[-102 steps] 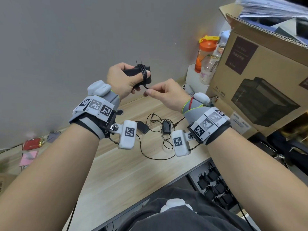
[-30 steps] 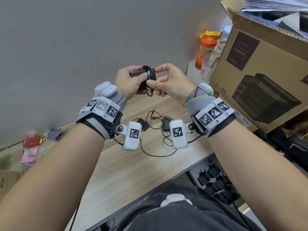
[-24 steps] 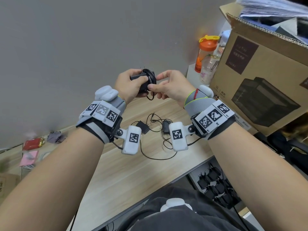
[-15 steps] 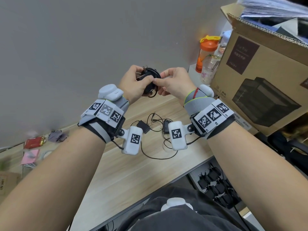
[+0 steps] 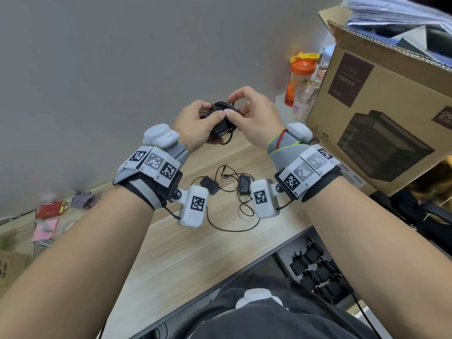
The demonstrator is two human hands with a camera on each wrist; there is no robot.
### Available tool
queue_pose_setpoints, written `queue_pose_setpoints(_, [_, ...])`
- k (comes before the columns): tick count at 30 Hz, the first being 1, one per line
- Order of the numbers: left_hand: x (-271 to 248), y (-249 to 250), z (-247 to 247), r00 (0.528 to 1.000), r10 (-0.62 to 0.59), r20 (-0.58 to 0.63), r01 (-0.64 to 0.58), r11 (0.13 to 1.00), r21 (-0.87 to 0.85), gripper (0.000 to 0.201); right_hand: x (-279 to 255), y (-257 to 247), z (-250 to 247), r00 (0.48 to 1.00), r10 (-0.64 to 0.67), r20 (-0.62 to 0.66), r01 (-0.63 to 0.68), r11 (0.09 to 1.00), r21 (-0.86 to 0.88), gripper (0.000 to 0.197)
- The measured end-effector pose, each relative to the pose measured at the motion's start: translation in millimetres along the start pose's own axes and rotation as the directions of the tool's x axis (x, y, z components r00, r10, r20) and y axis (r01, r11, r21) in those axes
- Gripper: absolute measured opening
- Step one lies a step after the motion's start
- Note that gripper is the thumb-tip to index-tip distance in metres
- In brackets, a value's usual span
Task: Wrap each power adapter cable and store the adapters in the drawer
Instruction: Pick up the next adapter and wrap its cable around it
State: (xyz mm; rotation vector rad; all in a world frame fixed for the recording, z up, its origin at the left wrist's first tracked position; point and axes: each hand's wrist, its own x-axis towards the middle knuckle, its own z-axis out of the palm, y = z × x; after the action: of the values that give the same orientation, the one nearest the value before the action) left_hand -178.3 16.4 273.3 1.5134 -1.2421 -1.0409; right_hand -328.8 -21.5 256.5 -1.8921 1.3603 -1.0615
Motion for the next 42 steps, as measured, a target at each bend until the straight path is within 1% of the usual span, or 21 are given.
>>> queue_pose_setpoints(2, [-1,2,-2,1.0,-0.007,0.002,0.007,1.0,0.002,0.031,-1,1,0,0.999,0.001,0.035,-0.004,0.995,0.098,0.019])
queue_pose_setpoints(4, [-2,5,-3,1.0,-0.012,-0.002,0.012,1.0,0.025,0.021,-2,3,-1,0.998,-0.008,0.059,-0.004,0.979,0.202,0.019])
queue_pose_setpoints(6, [-2,7,-7,0.999,-0.027,-0.018,0.028,0.999,0.042,0.016,-3,6,-3,0.996,-0.028,0.081,0.008,0.97,0.244,0.018])
queue_pose_setpoints(9, [-2,7,-11,0.995,-0.092,-0.046,0.092,0.996,0.001,0.023,-6,10,-7,0.992,-0.074,0.105,0.04,0.954,0.298,0.019])
queue_pose_setpoints(12, [-4,6,-13,0.991,-0.132,-0.039,0.13,0.991,-0.039,0.035,-10,11,-10,0.992,-0.102,0.074,0.072,0.943,0.326,0.018])
queue_pose_setpoints(15, [-6,3,-14,0.993,-0.117,0.021,0.118,0.992,-0.036,0.049,-10,12,-10,0.991,-0.092,0.098,0.055,0.942,0.331,0.01])
queue_pose_setpoints(17, [-9,4,-13,0.994,-0.087,0.059,0.088,0.996,-0.011,0.056,-10,14,-8,0.989,-0.083,0.124,0.035,0.936,0.349,0.01])
queue_pose_setpoints(19, [-11,5,-14,0.994,-0.067,0.081,0.066,0.998,0.011,0.053,-10,15,-5,0.987,-0.07,0.146,0.008,0.921,0.39,0.014])
queue_pose_setpoints(22, [-11,3,-16,0.992,-0.059,0.113,0.056,0.998,0.024,0.05,-10,17,-6,0.993,-0.013,0.119,-0.041,0.899,0.436,0.018])
queue_pose_setpoints(25, [-13,1,-15,0.989,-0.055,0.134,0.053,0.998,0.017,0.046,-8,18,-7,0.993,0.057,0.103,-0.102,0.848,0.52,0.018])
queue_pose_setpoints(27, [-14,1,-13,0.992,-0.044,0.121,0.043,0.999,0.008,0.044,-8,16,-7,0.991,0.063,0.118,-0.119,0.82,0.559,0.015])
queue_pose_setpoints(29, [-13,1,-12,0.992,-0.034,0.119,0.034,0.999,0.004,0.042,-9,14,-8,0.988,0.046,0.146,-0.12,0.823,0.555,0.013])
queue_pose_setpoints(31, [-14,0,-11,0.991,-0.029,0.129,0.027,0.999,0.016,0.042,-9,14,-9,0.985,0.042,0.166,-0.124,0.845,0.521,0.01])
queue_pose_setpoints(37, [-17,3,-9,0.978,0.0,0.207,-0.027,0.992,0.126,0.032,-6,23,-7,0.987,0.114,0.117,-0.153,0.901,0.407,0.013])
queue_pose_setpoints(40, [-15,1,-8,0.969,-0.004,0.246,-0.041,0.983,0.178,0.037,-5,30,-4,0.984,0.135,0.115,-0.165,0.932,0.322,0.018])
queue_pose_setpoints(42, [-13,-1,-5,0.965,-0.002,0.262,-0.053,0.978,0.202,0.038,-6,34,-3,0.981,0.15,0.119,-0.18,0.937,0.298,0.018])
